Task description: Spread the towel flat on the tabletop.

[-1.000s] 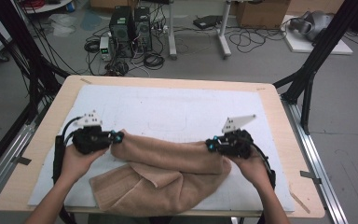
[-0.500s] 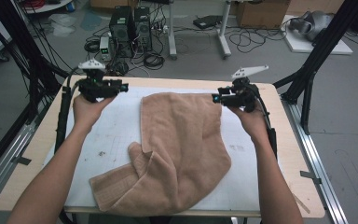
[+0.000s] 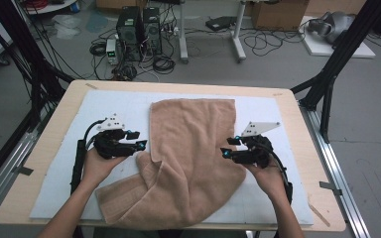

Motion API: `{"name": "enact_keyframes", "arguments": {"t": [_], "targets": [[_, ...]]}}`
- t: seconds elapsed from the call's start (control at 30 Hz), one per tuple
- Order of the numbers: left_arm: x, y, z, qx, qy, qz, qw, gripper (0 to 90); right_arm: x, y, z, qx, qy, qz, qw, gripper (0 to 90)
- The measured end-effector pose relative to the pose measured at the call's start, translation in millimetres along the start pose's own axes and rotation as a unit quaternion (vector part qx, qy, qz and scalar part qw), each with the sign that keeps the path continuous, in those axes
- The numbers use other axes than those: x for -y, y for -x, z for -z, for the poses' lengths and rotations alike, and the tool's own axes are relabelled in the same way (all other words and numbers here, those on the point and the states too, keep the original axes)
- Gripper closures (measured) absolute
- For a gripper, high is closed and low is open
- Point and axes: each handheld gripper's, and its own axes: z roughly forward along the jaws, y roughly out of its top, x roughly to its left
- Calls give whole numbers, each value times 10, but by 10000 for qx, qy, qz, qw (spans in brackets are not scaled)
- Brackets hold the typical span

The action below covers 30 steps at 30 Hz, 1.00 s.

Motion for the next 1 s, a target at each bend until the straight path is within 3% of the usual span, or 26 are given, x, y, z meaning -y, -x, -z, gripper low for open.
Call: {"name": "enact_keyframes", "arguments": {"t": [0.17,0.43,0.57,0.7,0.77,0.87,0.93,0.97,1.0], "targets": [[-15,158,47,234,124,-108,9996,497,184,-134,23,-26,1,-11,10000,497],[-42,435,-45,713,40,-368,9968,386,417,-271,66,-57,-107,-36,9999,484],[-47,559,-134,965,-47,-523,9939,355,516,-315,70,-84,-167,-39,9998,480],[-23,669,-261,1110,-354,-780,9901,359,584,-335,71,-99,-219,-97,9997,476],[14,706,-335,1124,-476,-840,9890,394,608,-327,69,-109,-233,-111,9996,473],[87,723,-458,1242,-749,-945,9849,524,632,-322,54,-136,-276,-129,9994,472],[129,729,-507,1302,-873,-1008,9825,704,645,-324,35,-154,-307,-116,9993,472],[137,730,-516,1299,-895,-1070,9817,753,651,-328,25,-176,-326,-120,9992,472],[139,737,-510,1252,-863,-1086,9824,785,660,-333,17,-189,-348,-137,9991,472]]}}
